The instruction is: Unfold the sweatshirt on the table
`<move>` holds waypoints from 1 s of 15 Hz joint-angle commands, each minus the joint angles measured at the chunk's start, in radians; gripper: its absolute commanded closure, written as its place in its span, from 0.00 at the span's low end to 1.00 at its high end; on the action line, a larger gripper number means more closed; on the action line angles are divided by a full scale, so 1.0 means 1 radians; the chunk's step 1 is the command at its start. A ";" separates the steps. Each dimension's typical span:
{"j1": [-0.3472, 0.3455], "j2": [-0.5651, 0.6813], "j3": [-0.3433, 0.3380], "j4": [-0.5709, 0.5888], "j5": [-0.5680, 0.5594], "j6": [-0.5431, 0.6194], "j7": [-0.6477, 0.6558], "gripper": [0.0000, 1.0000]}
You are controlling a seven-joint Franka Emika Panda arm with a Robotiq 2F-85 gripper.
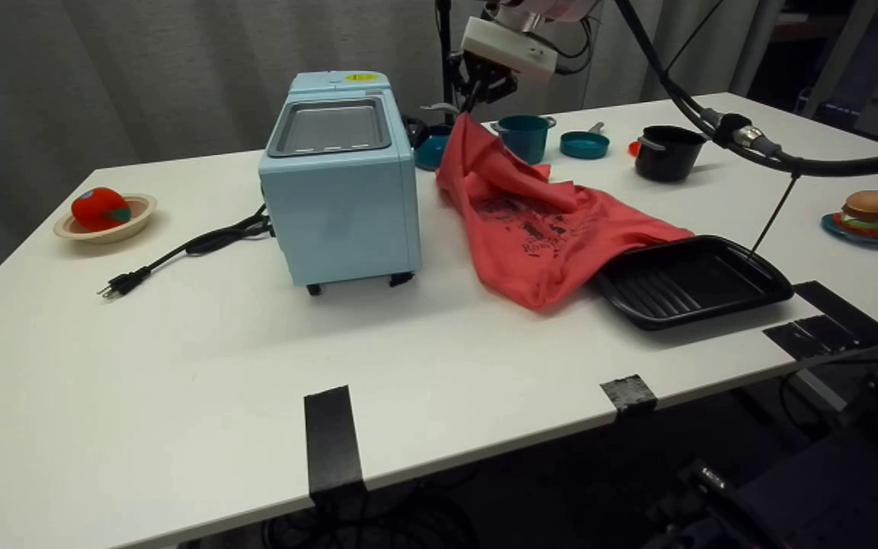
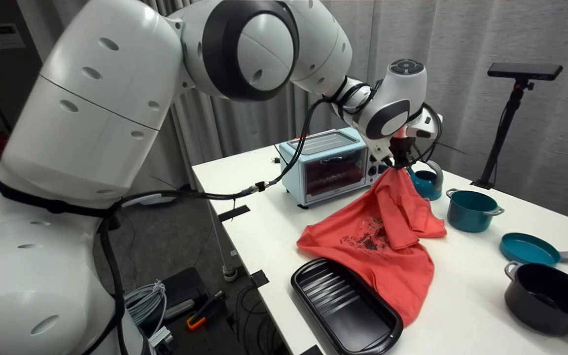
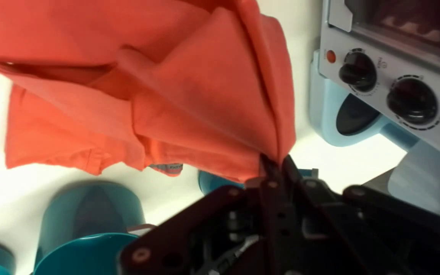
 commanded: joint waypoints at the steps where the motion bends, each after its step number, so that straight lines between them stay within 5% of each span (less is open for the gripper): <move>1: -0.037 -0.084 0.040 -0.086 0.024 -0.055 -0.091 0.99; 2: -0.043 -0.100 0.044 -0.107 0.022 -0.110 -0.109 0.70; 7: -0.056 -0.128 0.033 -0.143 0.016 -0.370 -0.179 0.39; 12: -0.041 -0.067 -0.007 -0.085 -0.002 -0.312 -0.173 0.02; 15: -0.034 -0.020 -0.023 -0.050 -0.023 -0.255 -0.167 0.00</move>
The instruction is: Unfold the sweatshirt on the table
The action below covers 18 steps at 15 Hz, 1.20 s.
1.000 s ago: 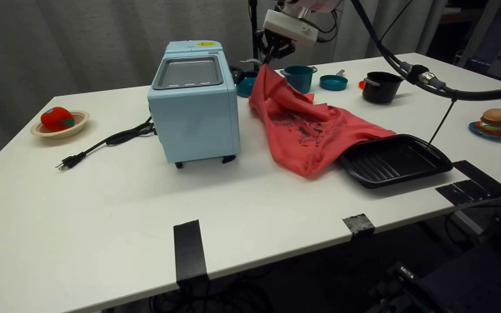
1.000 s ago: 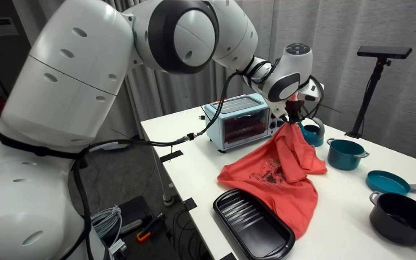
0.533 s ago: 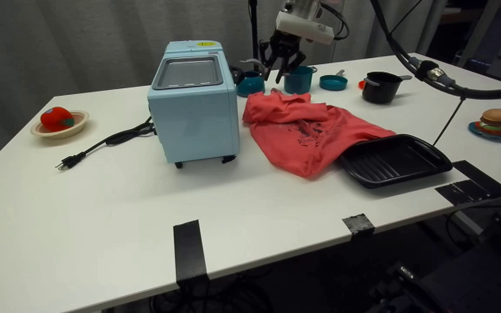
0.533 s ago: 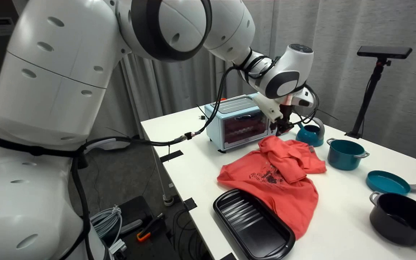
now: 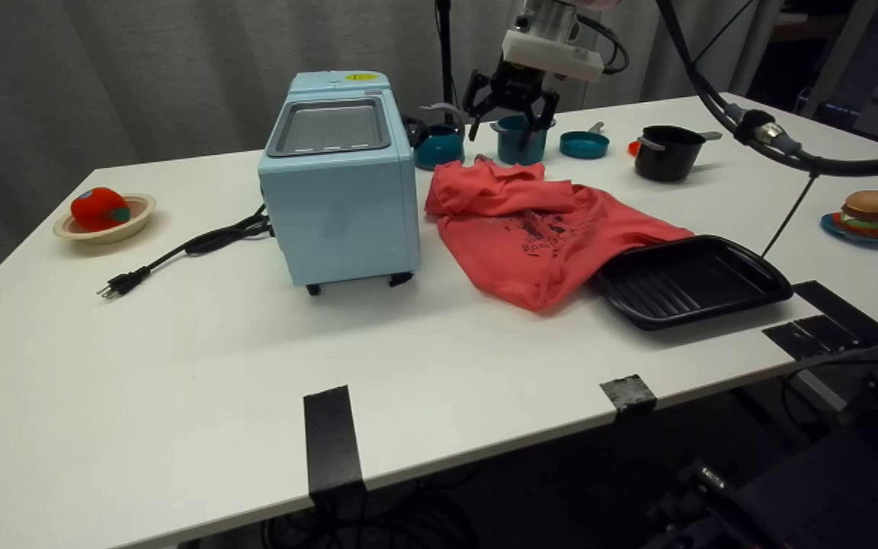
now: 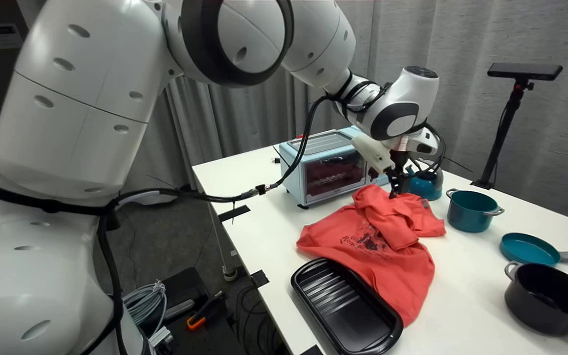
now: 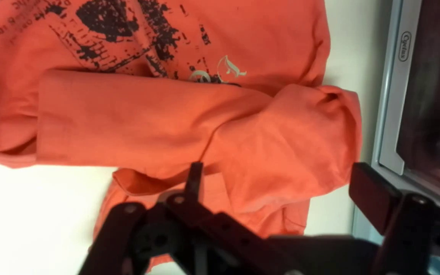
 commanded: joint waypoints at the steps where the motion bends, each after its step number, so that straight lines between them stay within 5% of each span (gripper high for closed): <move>1: 0.012 0.071 -0.023 0.065 -0.026 0.066 -0.011 0.00; 13: 0.020 0.231 -0.079 0.172 -0.087 0.154 0.058 0.00; 14: 0.019 0.235 -0.083 0.174 -0.089 0.156 0.061 0.02; 15: 0.018 0.240 -0.087 0.177 -0.089 0.158 0.066 0.26; 18: 0.018 0.248 -0.097 0.184 -0.089 0.155 0.083 0.38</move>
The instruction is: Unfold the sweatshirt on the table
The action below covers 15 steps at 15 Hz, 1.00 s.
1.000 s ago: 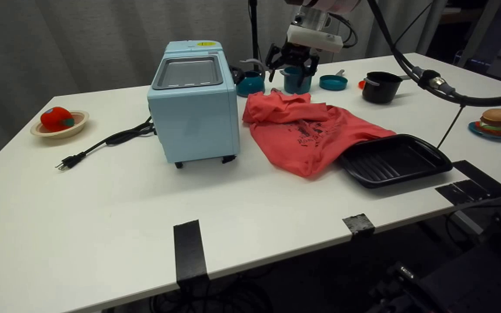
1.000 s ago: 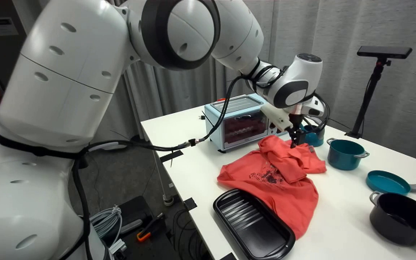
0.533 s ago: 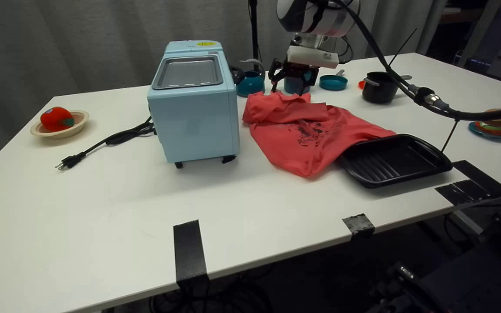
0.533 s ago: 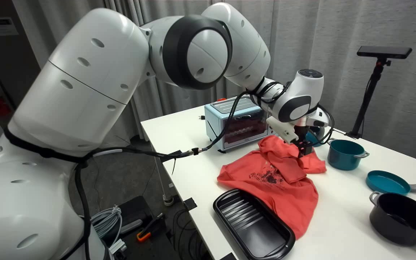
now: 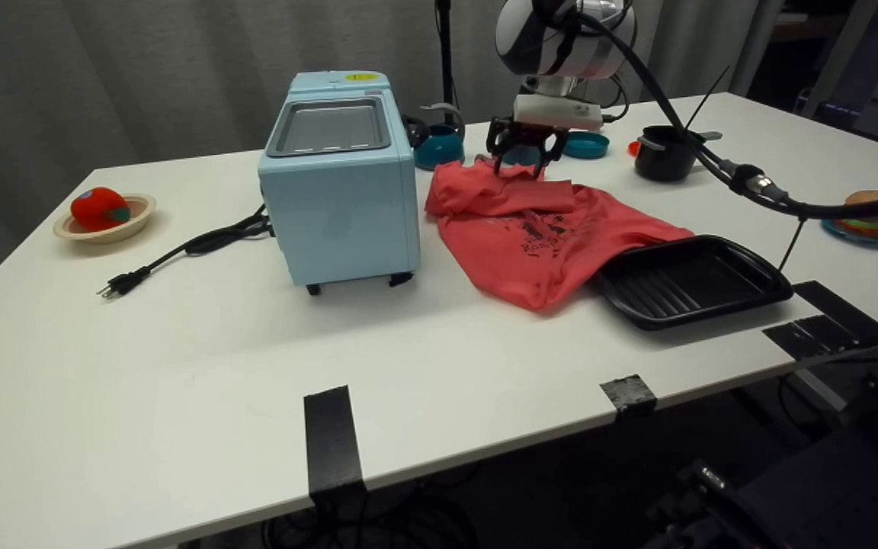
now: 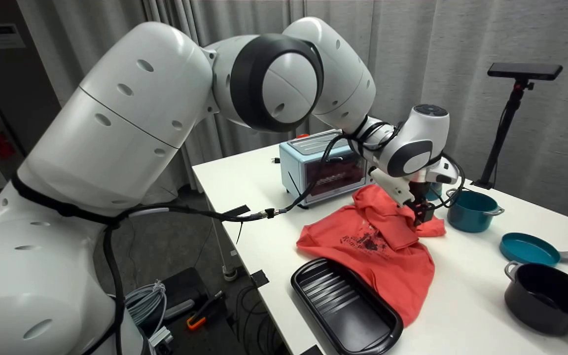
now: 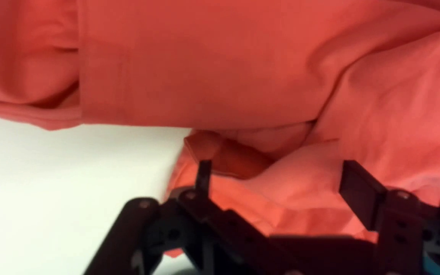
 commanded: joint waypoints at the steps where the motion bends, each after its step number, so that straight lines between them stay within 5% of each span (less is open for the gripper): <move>1: 0.010 0.033 -0.020 0.043 -0.014 0.011 0.046 0.47; 8: 0.011 0.037 -0.021 0.042 -0.014 0.018 0.058 0.99; 15: -0.005 -0.012 0.017 0.013 0.017 0.026 0.034 1.00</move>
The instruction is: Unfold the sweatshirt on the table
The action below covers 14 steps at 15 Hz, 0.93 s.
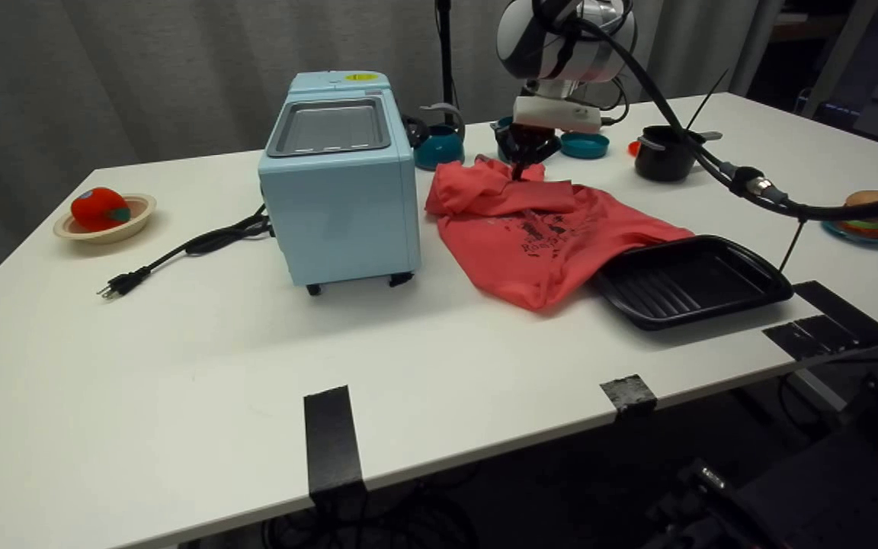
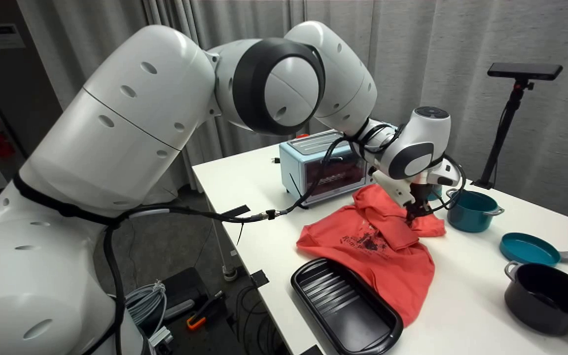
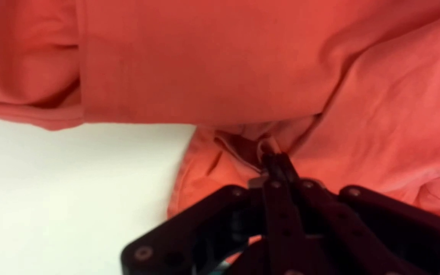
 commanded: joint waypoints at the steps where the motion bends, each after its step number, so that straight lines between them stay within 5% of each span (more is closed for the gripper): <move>1: -0.012 -0.046 0.039 -0.011 0.029 0.003 -0.006 1.00; 8: -0.070 -0.267 0.186 -0.160 0.152 -0.108 -0.171 1.00; 14: -0.095 -0.482 0.184 -0.326 0.205 -0.454 -0.342 1.00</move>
